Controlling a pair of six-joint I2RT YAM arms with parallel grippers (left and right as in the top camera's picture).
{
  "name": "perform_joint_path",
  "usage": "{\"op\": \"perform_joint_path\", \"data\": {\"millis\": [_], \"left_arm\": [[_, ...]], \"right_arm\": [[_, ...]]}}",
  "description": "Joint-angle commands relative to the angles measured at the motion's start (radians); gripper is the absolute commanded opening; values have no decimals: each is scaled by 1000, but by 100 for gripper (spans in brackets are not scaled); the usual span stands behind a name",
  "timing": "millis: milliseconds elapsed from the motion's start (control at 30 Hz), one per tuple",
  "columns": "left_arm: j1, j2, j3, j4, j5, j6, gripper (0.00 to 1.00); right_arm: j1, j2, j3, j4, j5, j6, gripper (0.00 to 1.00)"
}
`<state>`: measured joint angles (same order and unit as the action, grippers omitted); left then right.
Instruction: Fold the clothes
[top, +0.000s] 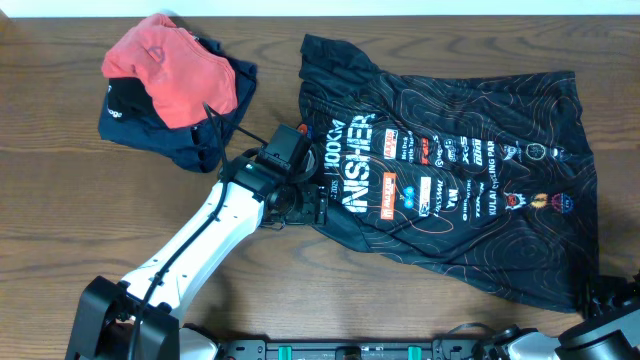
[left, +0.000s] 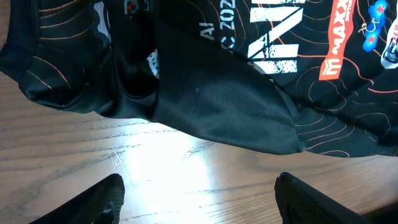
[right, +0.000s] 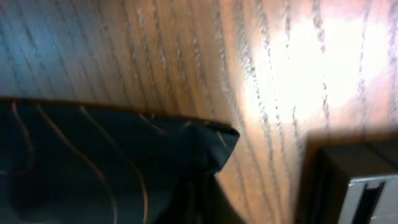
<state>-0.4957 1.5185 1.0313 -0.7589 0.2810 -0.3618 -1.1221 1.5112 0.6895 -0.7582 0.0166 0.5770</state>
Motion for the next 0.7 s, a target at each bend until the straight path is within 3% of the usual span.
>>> {"op": "perform_joint_path", "data": {"millis": [0, 333, 433, 567, 667], "left_arm": [[1, 4, 5, -2, -13, 14, 79], [0, 4, 5, -3, -13, 14, 79], [0, 4, 5, -3, 4, 14, 79], [0, 4, 5, -19, 38, 13, 79], [-1, 4, 5, -32, 60, 13, 79]], "right_arm": [[-9, 6, 18, -31, -100, -58, 1], [43, -111, 238, -257, -206, -115, 1], [77, -134, 266, -261, -234, -114, 1], [136, -137, 266, -200, -462, -130, 1], [188, -137, 266, -152, -500, -110, 1]]}}
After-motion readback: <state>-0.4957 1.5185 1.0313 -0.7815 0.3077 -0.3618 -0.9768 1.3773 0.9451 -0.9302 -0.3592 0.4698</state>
